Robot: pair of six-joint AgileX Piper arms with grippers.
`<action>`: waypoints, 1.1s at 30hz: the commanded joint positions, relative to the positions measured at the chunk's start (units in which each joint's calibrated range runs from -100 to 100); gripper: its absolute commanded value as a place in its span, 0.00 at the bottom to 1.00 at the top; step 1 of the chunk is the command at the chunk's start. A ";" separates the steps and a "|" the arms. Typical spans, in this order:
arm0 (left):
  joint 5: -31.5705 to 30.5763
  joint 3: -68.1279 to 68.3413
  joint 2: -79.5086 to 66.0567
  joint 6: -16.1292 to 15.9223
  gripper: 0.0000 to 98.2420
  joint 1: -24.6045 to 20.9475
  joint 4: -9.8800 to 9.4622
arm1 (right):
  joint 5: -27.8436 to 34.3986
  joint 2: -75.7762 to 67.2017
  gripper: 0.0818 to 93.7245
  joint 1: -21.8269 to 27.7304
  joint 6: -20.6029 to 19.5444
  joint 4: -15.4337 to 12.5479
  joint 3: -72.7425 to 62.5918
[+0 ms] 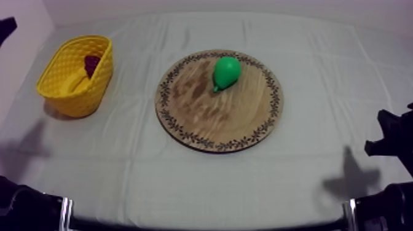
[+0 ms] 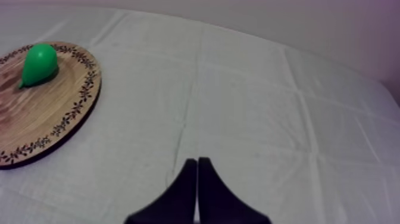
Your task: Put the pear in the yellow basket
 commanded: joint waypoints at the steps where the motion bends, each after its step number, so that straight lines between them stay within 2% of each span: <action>1: 2.01 -12.09 7.78 -0.47 0.00 1.50 0.23 | -0.02 0.01 0.00 -0.03 0.01 0.00 0.05; 7: 6.33 -26.24 19.01 -1.71 0.00 6.02 0.55 | -0.02 0.01 0.00 -0.03 0.01 0.00 0.05; 12: 10.44 -37.31 28.74 -1.54 0.00 10.08 -0.10 | -0.02 0.01 0.00 -0.03 0.01 0.00 0.05; 18: 13.33 -46.39 40.15 0.61 0.00 15.48 -2.79 | -0.02 0.01 0.00 -0.03 0.00 0.00 0.05; 23: 15.16 -50.68 49.00 1.75 0.00 18.44 -3.91 | -0.02 0.01 0.00 -0.03 0.01 0.00 0.05; 29: 16.87 -52.39 57.97 4.60 0.00 22.20 -7.23 | -0.02 0.01 0.00 -0.03 0.01 0.00 0.05; 33: 18.37 -53.93 63.82 6.16 0.00 24.12 -8.79 | -0.02 0.01 0.00 -0.03 0.01 0.00 0.05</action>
